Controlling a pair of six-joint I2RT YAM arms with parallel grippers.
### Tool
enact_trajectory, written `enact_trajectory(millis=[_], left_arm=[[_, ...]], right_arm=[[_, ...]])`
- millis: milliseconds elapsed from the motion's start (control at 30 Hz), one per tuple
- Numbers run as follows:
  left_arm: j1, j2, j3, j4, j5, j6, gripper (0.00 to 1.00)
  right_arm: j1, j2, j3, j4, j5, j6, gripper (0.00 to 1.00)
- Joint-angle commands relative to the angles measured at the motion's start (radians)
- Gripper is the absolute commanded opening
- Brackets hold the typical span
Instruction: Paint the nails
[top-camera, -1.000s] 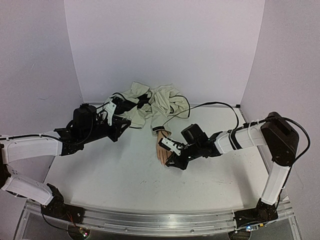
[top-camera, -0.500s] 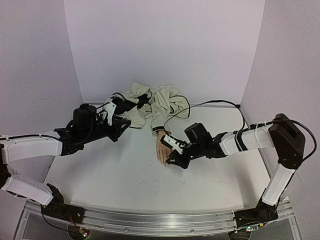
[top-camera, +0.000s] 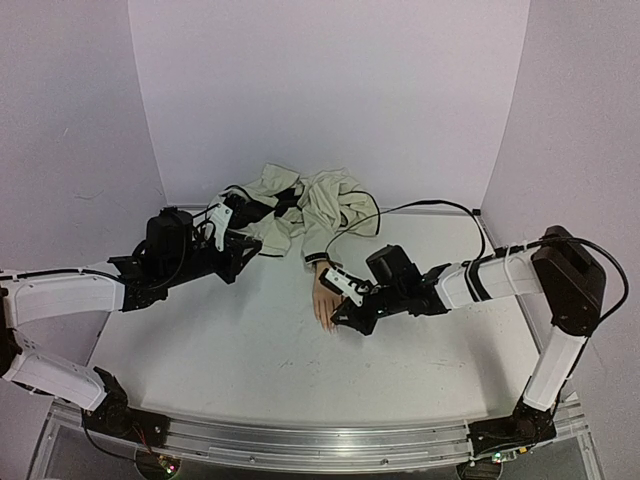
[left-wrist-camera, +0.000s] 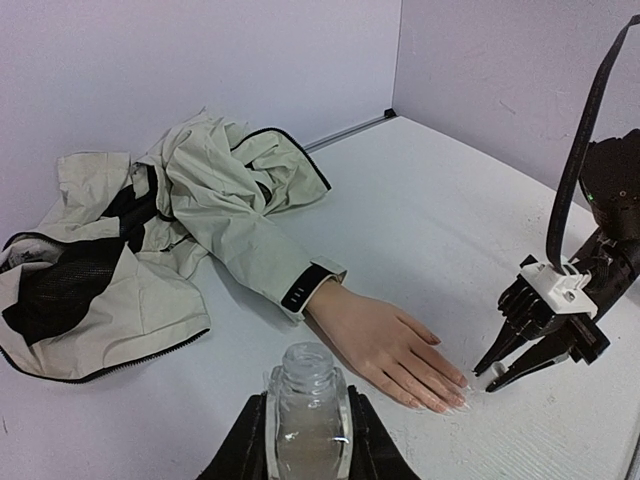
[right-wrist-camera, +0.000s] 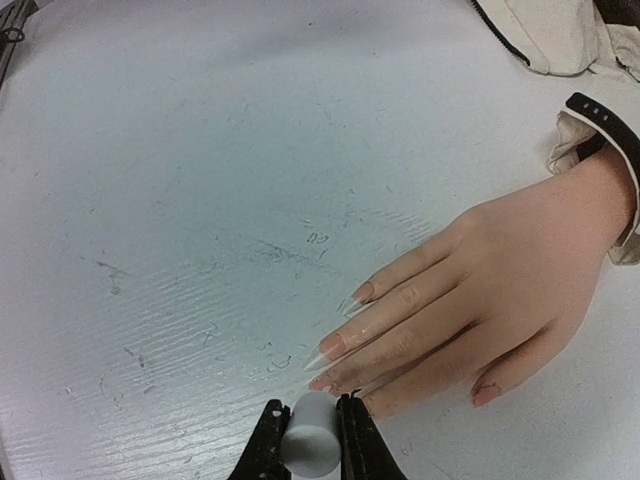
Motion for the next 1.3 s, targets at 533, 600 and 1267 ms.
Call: enact_trajectory(millis=[533,600,1267], left_arm=[[0.007,-0.025,0.022,0.064,0.013,-0.009,0.00],[0.007,-0.026,0.021,0.064,0.011,-0.010,0.00],[0.007,-0.032,0.017,0.064,0.010,-0.010,0.00]], right_arm=[[0.004,0.038,0.052,-0.013,0.006,0.000,0.00],[0.004,0.037,0.047,-0.018,0.002,0.000,0.00],[0.011,0.032,0.026,-0.031,-0.004,-0.001,0.00]])
